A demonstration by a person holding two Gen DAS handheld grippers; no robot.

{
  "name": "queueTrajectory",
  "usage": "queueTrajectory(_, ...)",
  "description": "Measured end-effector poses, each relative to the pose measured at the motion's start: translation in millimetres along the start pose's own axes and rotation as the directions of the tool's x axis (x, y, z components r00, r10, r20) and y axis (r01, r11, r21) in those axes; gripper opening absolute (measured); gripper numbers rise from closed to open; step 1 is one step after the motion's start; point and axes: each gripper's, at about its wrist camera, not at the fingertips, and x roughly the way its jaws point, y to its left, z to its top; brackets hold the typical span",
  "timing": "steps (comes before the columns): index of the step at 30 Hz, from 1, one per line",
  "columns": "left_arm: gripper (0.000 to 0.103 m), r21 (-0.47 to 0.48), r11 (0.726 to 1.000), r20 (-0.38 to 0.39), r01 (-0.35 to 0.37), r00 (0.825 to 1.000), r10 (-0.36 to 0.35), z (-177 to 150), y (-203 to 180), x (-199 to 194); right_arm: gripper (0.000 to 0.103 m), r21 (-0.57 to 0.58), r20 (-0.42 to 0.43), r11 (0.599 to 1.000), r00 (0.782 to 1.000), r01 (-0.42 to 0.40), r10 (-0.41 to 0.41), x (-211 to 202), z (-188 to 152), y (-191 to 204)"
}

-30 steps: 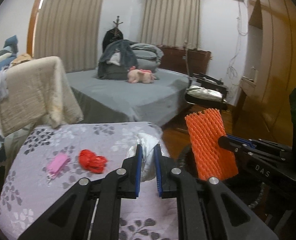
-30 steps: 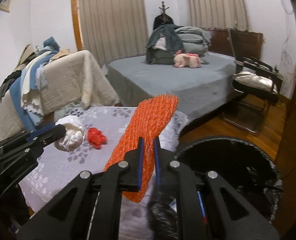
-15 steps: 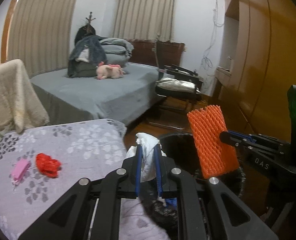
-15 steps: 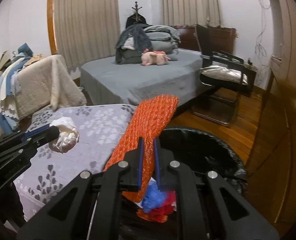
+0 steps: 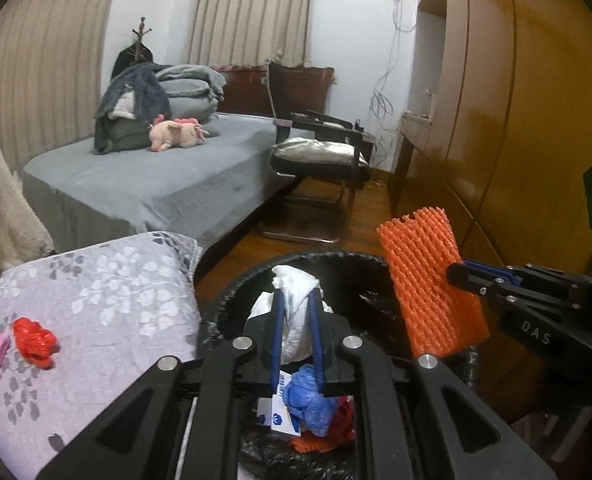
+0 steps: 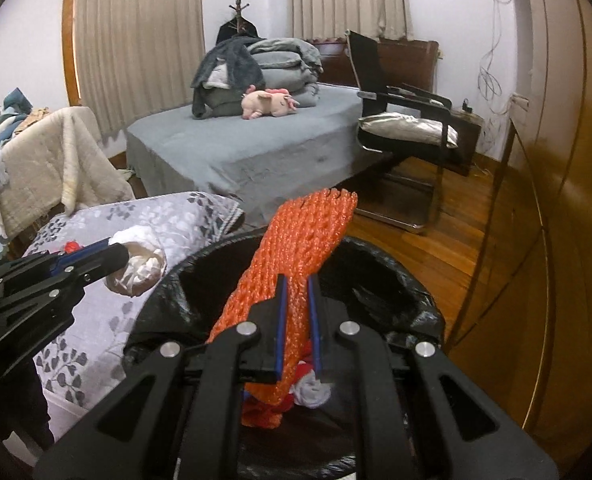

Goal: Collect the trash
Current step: 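Carry the tissue ball and orange scrubber over the black bin and open both tools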

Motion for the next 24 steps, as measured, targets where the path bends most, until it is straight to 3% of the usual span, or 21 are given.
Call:
queueTrajectory(16, 0.013, 0.021, 0.999, -0.081, 0.044, 0.996, -0.043, -14, -13, 54, 0.009, 0.025, -0.074, 0.998, 0.996, 0.051, -0.049, 30, -24, -22)
queueTrajectory(18, 0.013, 0.018, 0.999, -0.086, 0.046, 0.995, -0.044, -14, -14, 56, 0.013, 0.029, -0.077, 0.998, 0.996, 0.054, -0.051, 32, -24, -24)
queueTrajectory(20, 0.022, 0.013, 0.999, -0.087, 0.045, 0.995, -0.044, -15, -13, 59, 0.015, 0.032, -0.078, 0.998, 0.995, 0.059, -0.057, 33, -23, -23)
queueTrajectory(21, 0.028, 0.009, 0.999, -0.089, 0.048, 0.995, -0.047, -15, -13, 59, 0.021, 0.031, -0.081, 0.997, 0.995, 0.064, -0.061, 34, -23, -23)
queueTrajectory(22, 0.041, 0.005, 0.999, -0.088, 0.046, 0.995, -0.046, -14, -11, 60, 0.024, 0.030, -0.080, 0.997, 0.995, 0.069, -0.067, 34, -23, -23)
queueTrajectory(24, 0.047, -0.004, 0.999, -0.079, 0.042, 0.996, -0.042, -15, -7, 57, 0.035, 0.034, -0.077, 0.997, 0.994, 0.075, -0.072, 34, -23, -24)
